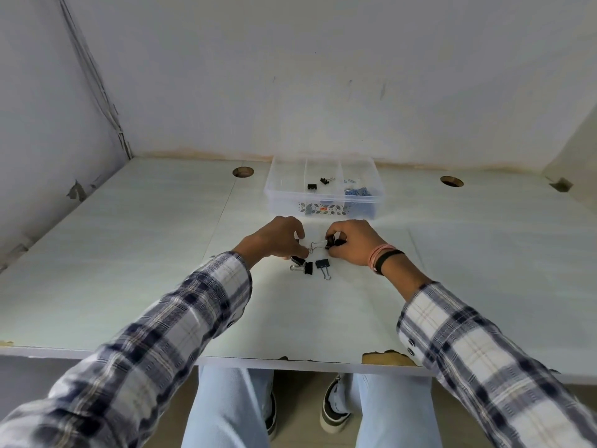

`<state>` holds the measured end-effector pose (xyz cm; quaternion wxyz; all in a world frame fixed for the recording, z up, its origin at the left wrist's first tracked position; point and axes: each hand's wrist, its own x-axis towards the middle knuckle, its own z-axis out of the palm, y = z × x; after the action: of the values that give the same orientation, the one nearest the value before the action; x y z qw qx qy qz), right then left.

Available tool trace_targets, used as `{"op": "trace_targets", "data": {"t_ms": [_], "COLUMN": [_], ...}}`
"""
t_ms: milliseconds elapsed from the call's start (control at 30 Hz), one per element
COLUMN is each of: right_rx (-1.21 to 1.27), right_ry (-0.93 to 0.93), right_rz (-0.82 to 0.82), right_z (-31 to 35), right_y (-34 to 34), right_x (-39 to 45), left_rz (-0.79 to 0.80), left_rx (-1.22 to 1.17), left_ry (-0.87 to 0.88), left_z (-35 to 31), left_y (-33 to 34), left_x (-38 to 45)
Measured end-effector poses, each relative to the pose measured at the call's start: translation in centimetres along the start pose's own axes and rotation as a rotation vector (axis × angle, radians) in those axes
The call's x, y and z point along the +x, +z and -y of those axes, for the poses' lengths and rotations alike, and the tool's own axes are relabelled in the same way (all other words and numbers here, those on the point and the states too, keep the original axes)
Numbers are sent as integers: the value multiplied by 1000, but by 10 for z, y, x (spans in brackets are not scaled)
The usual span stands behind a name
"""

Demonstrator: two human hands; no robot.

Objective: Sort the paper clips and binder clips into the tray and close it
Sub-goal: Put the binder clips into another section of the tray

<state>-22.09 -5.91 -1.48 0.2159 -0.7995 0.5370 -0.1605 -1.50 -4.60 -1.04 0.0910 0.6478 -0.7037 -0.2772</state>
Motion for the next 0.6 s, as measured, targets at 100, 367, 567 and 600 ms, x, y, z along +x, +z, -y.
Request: {"op": "trace_targets", "data": {"t_ms": [100,367,567,600], "right_rx": [103,920,1678,1714], "right_ry": [0,306,564,584], "right_rz": [-91,-104,-43,-32], "right_z": [-1,-10,-5,-6], "right_y": [1,-1,-10,-10], "right_x": [-3,-6,-11,-11], "left_rz": [11,-4,-46,-59], "left_rx": [-62,-255,-367,-402], "left_ry": [-25,-57,-53,-50], "left_z": [2,8,13,13], "left_y": [0,-3,-5,-6], "left_x": [-1,-5,-4,-3]}}
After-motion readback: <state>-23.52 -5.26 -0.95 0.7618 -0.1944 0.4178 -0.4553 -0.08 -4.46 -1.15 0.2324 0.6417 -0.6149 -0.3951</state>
